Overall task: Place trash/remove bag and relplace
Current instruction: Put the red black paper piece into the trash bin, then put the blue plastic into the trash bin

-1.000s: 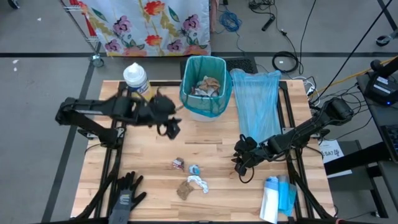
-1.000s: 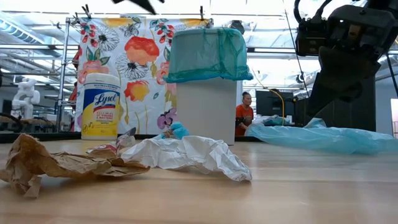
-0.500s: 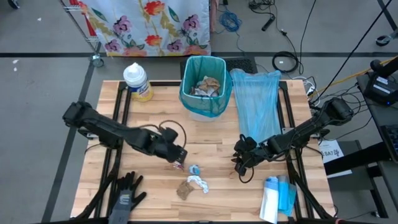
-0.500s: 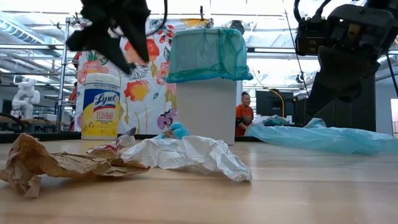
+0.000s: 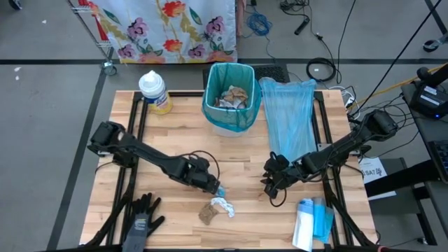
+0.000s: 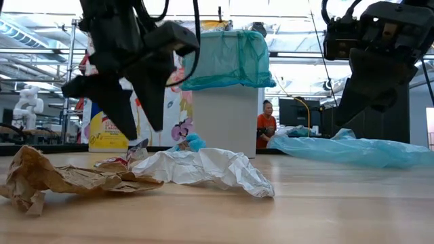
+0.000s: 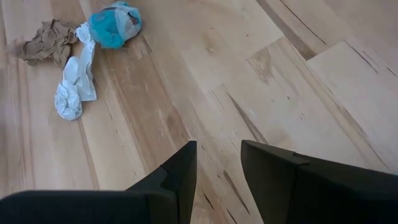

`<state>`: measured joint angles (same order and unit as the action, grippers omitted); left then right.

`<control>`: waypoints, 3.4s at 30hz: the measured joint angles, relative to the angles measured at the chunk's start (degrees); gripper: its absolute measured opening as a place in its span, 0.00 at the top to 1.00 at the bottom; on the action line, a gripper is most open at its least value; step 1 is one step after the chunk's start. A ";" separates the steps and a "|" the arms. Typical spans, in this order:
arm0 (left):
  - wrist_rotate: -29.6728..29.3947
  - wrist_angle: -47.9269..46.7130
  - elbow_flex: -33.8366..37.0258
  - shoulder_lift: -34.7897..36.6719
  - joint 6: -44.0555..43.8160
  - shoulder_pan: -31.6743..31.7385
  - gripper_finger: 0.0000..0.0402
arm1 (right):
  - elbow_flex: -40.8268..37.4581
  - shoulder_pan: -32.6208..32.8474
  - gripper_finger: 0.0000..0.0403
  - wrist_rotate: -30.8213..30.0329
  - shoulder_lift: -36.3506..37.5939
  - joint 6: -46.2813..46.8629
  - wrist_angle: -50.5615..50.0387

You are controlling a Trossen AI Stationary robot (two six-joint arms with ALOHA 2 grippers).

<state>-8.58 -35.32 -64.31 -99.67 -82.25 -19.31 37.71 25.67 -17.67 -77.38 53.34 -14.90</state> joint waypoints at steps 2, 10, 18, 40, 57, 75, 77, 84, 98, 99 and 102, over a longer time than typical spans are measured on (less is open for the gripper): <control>1.05 1.18 0.00 -1.23 0.00 0.00 0.51 | 0.00 0.00 0.71 0.02 0.00 0.02 0.04; 2.47 0.83 0.00 -3.64 0.10 0.00 0.61 | 0.00 0.35 0.71 0.02 0.00 0.22 0.02; 2.81 0.40 0.00 -3.64 3.57 0.04 0.97 | 0.00 0.31 0.71 -0.20 0.00 0.07 0.02; -2.67 -17.85 -4.79 14.83 17.03 9.39 1.00 | -0.02 0.20 0.71 -2.01 -0.02 -0.76 -0.39; -7.11 -27.48 -33.43 19.35 45.37 31.89 1.00 | -0.02 0.17 0.71 -3.06 -0.02 -1.57 -0.36; 7.56 -5.48 -49.79 2.05 62.16 42.53 0.94 | 0.00 -0.24 0.71 -3.28 -0.02 1.09 -0.04; 7.56 -4.02 -49.85 1.48 62.20 42.56 0.90 | 0.00 -0.24 0.71 -3.28 -0.02 2.03 -0.22; 7.15 -4.51 -49.86 1.39 64.67 42.60 0.73 | 0.00 -0.22 0.71 -3.28 -0.02 2.14 -0.20; 8.70 -20.21 -49.86 1.39 64.68 41.21 0.63 | 0.00 -0.24 0.71 -3.28 -0.02 2.88 -0.17; 8.70 -20.98 -49.86 1.56 64.68 40.66 0.63 | 0.00 -0.24 0.71 -3.28 -0.02 3.33 -0.17; 8.19 -24.03 -49.83 2.98 64.71 38.78 0.63 | 0.00 -0.24 0.71 -3.28 -0.02 4.42 -0.16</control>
<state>-0.39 -59.35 -114.15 -96.69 -17.54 19.47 37.71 25.43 -20.95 -77.41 57.76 -15.06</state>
